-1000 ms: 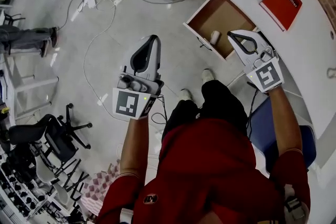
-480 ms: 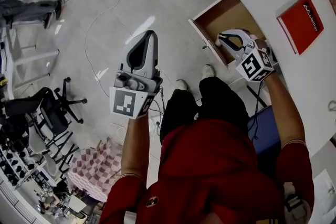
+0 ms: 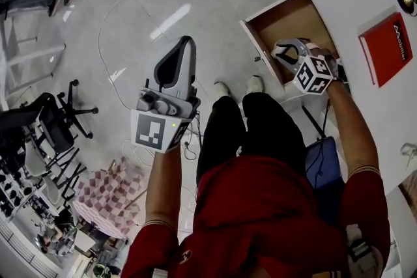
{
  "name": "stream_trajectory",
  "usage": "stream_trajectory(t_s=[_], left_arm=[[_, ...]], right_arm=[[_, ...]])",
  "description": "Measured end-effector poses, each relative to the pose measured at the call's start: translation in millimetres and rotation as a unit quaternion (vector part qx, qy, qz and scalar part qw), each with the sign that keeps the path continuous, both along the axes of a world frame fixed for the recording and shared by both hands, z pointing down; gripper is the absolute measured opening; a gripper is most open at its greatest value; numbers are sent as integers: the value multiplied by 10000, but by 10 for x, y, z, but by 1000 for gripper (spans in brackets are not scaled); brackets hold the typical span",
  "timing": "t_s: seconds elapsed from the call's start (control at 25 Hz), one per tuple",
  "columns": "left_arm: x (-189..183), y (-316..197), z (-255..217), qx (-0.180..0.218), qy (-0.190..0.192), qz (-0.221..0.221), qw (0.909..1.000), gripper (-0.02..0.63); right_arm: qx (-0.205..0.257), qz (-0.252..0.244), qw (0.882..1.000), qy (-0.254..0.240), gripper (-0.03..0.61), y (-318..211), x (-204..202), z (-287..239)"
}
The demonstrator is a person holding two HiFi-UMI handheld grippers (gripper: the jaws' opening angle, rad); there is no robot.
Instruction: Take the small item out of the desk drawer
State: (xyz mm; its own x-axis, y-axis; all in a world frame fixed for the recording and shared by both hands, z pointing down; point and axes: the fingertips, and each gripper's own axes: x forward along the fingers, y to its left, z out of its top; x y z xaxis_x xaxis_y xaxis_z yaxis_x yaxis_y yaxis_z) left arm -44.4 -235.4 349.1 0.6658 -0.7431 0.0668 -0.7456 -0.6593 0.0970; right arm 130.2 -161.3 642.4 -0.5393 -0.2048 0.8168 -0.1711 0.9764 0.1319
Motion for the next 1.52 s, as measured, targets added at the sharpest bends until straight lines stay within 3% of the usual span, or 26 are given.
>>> stream_trajectory(t_s=[0.24,0.44,0.76,1.36,1.52], left_arm=[[-185,-68,174,-116,-36,-208,9997,3],[-285,-111,384,-235,-123,-373,9990,3],[-516,-149,643,-493,-326,-592,9965,4],[-506,-170,951,-822,-428,-781,9926,5],[-587,-145,955,-869,-401,-832,9919,4]], right_arm=[[-374,-695,9955,515,138,94,-11,477],[-649,-1321,9849,914,165,129,93,912],[-1080,-1876,9663,1389,201,187,209,1381],[-1054,-2730,9371,1904,232,236,256,1857],[-1011,-2745,9349,2011,232,250,214,1896]])
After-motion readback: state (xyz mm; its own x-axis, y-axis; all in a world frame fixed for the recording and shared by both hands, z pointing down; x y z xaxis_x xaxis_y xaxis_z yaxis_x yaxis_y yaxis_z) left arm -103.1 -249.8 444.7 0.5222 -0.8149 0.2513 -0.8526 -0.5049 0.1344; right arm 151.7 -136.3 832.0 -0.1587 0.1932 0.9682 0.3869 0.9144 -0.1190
